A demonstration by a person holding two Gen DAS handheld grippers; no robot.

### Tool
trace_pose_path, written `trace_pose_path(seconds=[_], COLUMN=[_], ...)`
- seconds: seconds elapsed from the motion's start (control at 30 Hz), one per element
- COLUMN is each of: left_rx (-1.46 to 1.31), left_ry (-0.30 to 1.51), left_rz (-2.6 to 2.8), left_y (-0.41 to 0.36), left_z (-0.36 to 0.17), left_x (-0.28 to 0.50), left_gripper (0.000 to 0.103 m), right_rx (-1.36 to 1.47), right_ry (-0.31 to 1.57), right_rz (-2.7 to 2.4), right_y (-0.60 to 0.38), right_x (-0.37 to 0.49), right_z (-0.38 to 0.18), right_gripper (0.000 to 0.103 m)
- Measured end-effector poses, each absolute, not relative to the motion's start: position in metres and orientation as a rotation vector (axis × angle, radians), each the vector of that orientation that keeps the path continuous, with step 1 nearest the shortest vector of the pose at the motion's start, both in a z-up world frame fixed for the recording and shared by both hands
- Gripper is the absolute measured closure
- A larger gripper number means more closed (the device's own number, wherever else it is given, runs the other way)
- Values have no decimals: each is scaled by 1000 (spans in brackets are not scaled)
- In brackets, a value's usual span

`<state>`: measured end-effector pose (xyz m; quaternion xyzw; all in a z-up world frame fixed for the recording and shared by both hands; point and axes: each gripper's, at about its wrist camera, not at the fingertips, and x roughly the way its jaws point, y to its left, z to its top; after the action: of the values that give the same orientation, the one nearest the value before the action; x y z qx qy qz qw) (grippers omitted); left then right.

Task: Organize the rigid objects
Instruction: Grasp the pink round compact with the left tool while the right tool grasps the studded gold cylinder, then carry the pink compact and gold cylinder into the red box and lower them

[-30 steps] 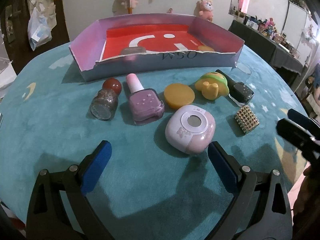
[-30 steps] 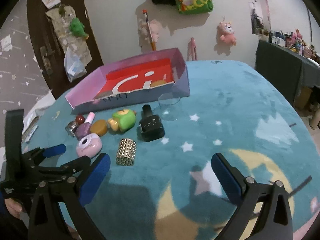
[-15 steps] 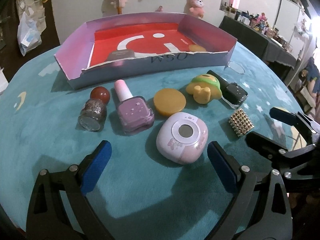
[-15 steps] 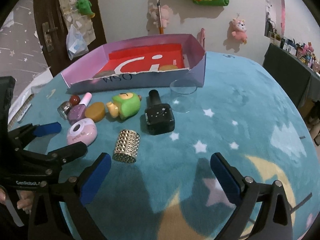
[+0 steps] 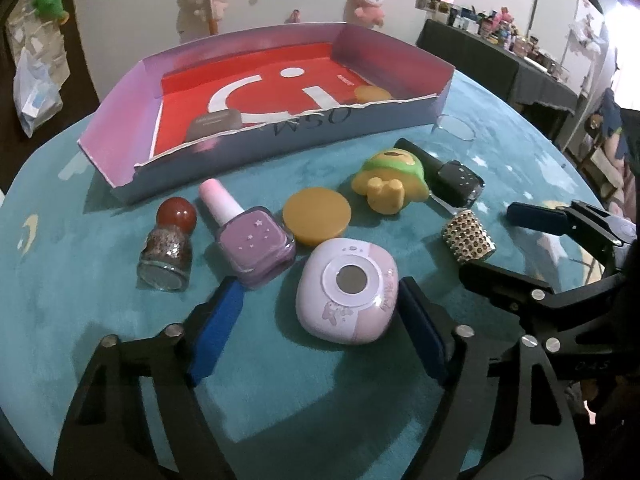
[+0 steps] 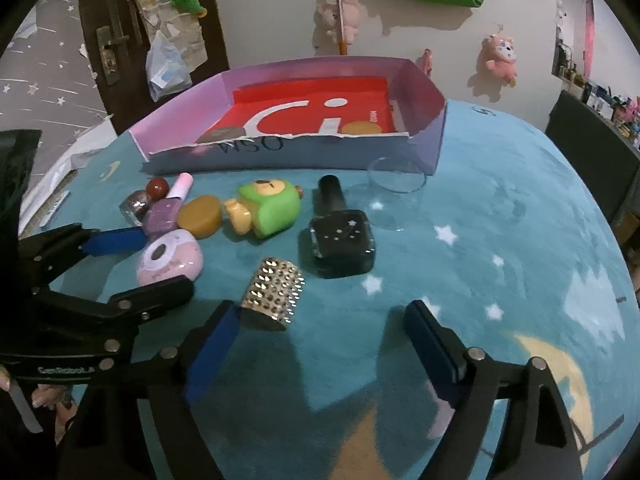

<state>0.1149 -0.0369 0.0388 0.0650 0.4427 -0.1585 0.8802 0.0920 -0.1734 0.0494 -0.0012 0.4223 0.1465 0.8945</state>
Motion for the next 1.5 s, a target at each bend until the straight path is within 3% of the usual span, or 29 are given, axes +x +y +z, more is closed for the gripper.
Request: trace_pose_path(seconds=[0.17, 0.3, 0.37, 0.4, 0.43, 1.17, 1.5], left_rx=[168, 162, 153, 151, 143, 96, 24], left_ry=[924, 926, 926, 926, 926, 864, 859], left_rz=[-364, -398, -418, -421, -428, -446, -474], left_y=[-42, -44, -44, -44, -43, -38, -31], left_z=[38, 38, 39, 39, 40, 71, 94], left_x=[116, 117, 116, 116, 116, 113, 165], left_gripper=[44, 56, 57, 57, 57, 57, 57], right_rx=[13, 26, 36, 35, 34, 40, 1], right_ry=[872, 878, 866, 867, 864, 779, 735], right_rz=[366, 372, 390, 401, 408, 438, 522], right_y=[-168, -168, -169, -168, -168, -175, -167], right_x=[90, 96, 98, 98, 98, 87, 137], right_z=[53, 51, 51, 50, 50, 81, 110], right_gripper=[22, 34, 47, 64, 72, 73, 73])
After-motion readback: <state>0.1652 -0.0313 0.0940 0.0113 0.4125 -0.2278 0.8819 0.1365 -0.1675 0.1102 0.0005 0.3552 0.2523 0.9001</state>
